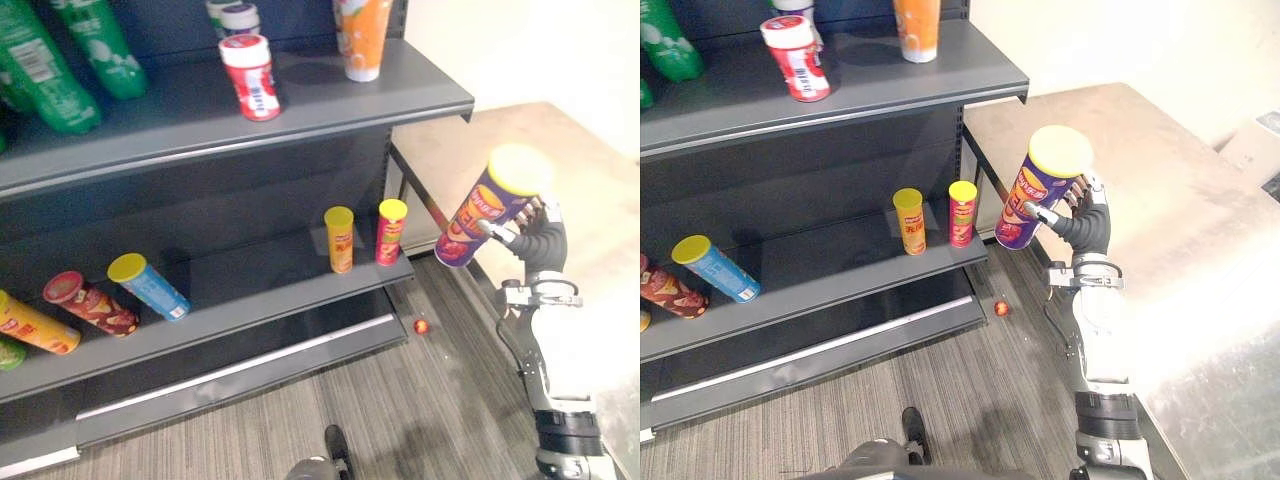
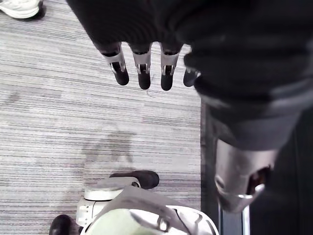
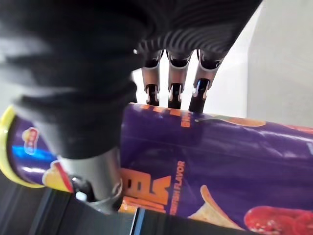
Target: Put the gum and the chips on the shelf.
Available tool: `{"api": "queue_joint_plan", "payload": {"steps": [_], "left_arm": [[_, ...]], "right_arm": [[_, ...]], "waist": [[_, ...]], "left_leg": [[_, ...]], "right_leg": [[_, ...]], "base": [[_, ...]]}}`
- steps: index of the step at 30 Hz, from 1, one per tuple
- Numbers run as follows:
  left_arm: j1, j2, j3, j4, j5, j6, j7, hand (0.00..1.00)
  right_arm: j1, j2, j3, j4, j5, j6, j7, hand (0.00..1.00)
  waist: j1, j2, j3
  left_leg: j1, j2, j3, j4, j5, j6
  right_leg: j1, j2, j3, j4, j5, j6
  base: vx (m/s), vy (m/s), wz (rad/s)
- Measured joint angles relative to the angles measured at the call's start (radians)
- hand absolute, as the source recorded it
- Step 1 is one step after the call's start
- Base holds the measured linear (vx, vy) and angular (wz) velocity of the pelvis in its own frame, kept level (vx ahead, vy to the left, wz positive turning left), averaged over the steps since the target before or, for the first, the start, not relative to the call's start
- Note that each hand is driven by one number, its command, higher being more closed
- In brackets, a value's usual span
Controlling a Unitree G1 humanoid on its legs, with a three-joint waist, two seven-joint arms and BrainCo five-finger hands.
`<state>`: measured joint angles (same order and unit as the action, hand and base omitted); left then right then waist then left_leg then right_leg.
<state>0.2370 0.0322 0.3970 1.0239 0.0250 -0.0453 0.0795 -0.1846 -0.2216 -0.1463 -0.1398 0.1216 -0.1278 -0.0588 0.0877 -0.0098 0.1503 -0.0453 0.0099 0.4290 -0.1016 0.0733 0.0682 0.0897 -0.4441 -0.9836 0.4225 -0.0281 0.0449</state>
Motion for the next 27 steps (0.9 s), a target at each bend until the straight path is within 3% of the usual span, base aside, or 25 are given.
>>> {"api": "queue_joint_plan", "payload": {"steps": [1,2,3,4,5,6,7,9,12,13,16,22,27], "left_arm": [[-0.010,0.013,-0.017,-0.004,0.000,-0.001,0.000,0.00],[-0.011,0.021,-0.030,-0.009,0.000,-0.003,0.001,0.00],[-0.030,0.041,-0.047,-0.006,-0.001,-0.010,0.003,0.00],[-0.051,0.061,-0.043,0.003,-0.002,-0.010,0.004,0.00],[-0.074,0.089,-0.035,0.010,-0.003,-0.011,0.004,0.00],[-0.080,0.076,-0.036,0.014,-0.003,-0.011,0.002,0.00],[-0.086,0.078,-0.028,0.016,-0.003,-0.012,0.003,0.00],[-0.085,0.078,-0.025,0.007,-0.003,-0.021,0.003,0.00],[-0.072,0.068,-0.013,-0.001,-0.008,-0.020,0.006,0.00],[-0.054,0.069,-0.009,-0.004,-0.011,-0.020,0.010,0.00],[-0.015,0.063,-0.006,-0.005,-0.014,-0.017,0.014,0.00],[-0.011,0.044,-0.007,-0.027,-0.023,-0.016,0.014,0.00],[-0.013,0.043,-0.006,-0.038,-0.023,-0.018,0.014,0.00]], "right_arm": [[0.019,-0.001,-0.011,-0.001,-0.005,0.000,-0.002,1.00],[0.031,-0.001,-0.013,-0.001,-0.005,0.001,-0.003,1.00],[0.064,0.002,-0.019,-0.007,-0.005,0.001,0.000,1.00],[0.093,0.016,-0.021,-0.012,-0.005,0.002,0.004,1.00],[0.120,0.041,-0.035,-0.037,-0.005,0.008,0.010,1.00],[0.156,0.040,-0.056,-0.091,-0.004,0.006,0.014,1.00],[0.173,0.068,-0.056,-0.103,-0.003,0.008,0.014,1.00],[0.192,0.073,-0.056,-0.113,-0.003,0.010,0.014,1.00],[0.176,0.074,-0.046,-0.112,0.001,0.013,0.013,1.00],[0.167,0.075,-0.035,-0.112,0.007,0.013,0.016,1.00],[0.133,0.076,-0.035,-0.112,0.015,0.013,0.017,1.00],[0.130,0.083,-0.037,-0.110,0.017,0.012,0.015,1.00],[0.129,0.083,-0.040,-0.106,0.016,0.013,0.011,1.00]], "waist": [[-0.008,-0.002,0.011],[-0.012,0.006,0.021],[-0.037,0.015,0.027],[-0.060,-0.014,0.029],[-0.070,-0.084,0.035],[-0.058,-0.052,0.057],[-0.060,-0.093,0.072],[-0.067,-0.099,0.068],[-0.046,-0.064,0.063],[-0.033,-0.064,0.063],[-0.019,-0.066,0.062],[-0.032,-0.077,0.054],[-0.035,-0.079,0.045]], "left_leg": [[-0.006,-0.001,-0.041,0.013,-0.002,0.002],[-0.005,0.003,-0.070,0.015,-0.003,0.000],[-0.016,0.027,-0.159,-0.003,-0.021,-0.025],[-0.030,0.018,-0.185,0.011,-0.085,-0.103],[-0.080,-0.023,-0.213,0.190,-0.081,-0.013],[-0.080,-0.034,-0.314,0.272,-0.150,0.021],[-0.072,-0.080,-0.332,0.275,-0.154,-0.019],[-0.091,-0.107,-0.361,0.280,-0.152,-0.006],[-0.128,-0.097,-0.409,0.255,-0.137,-0.027],[-0.125,-0.090,-0.414,0.221,-0.121,-0.044],[-0.116,-0.068,-0.419,0.163,-0.050,-0.051],[-0.062,-0.049,-0.434,0.076,-0.003,-0.042],[-0.019,-0.031,-0.381,0.015,0.009,-0.048]], "right_leg": [[-0.082,-0.027,0.185,0.151,0.043,-0.122],[-0.139,-0.005,0.321,0.198,0.053,-0.142],[-0.194,0.156,0.606,0.179,-0.044,-0.045],[-0.217,0.248,0.772,0.123,-0.084,-0.017],[-0.232,0.256,0.893,0.090,-0.114,0.023],[-0.217,0.311,0.975,0.044,-0.155,0.064],[-0.205,0.292,1.028,0.008,-0.165,0.050],[-0.199,0.282,0.967,-0.060,-0.159,0.046],[-0.170,0.299,0.870,-0.208,-0.139,0.045],[-0.160,0.308,0.860,-0.248,-0.117,0.035],[-0.140,0.333,0.832,-0.306,-0.084,0.025],[-0.103,0.362,0.823,-0.357,-0.056,0.023],[-0.105,0.377,0.876,-0.375,-0.044,0.016]], "base": [[-0.04,0.137,0.78],[-0.01,0.084,1.32],[0.01,0.012,1.56],[0.05,-0.017,1.86],[0.10,-0.039,1.66],[0.09,-0.024,1.46],[0.04,-0.075,1.53],[-0.01,-0.092,1.20],[0.04,-0.093,0.82],[0.03,-0.129,0.39],[0.05,-0.128,0.20],[0.10,-0.109,-0.01],[0.04,-0.043,-0.33]]}}
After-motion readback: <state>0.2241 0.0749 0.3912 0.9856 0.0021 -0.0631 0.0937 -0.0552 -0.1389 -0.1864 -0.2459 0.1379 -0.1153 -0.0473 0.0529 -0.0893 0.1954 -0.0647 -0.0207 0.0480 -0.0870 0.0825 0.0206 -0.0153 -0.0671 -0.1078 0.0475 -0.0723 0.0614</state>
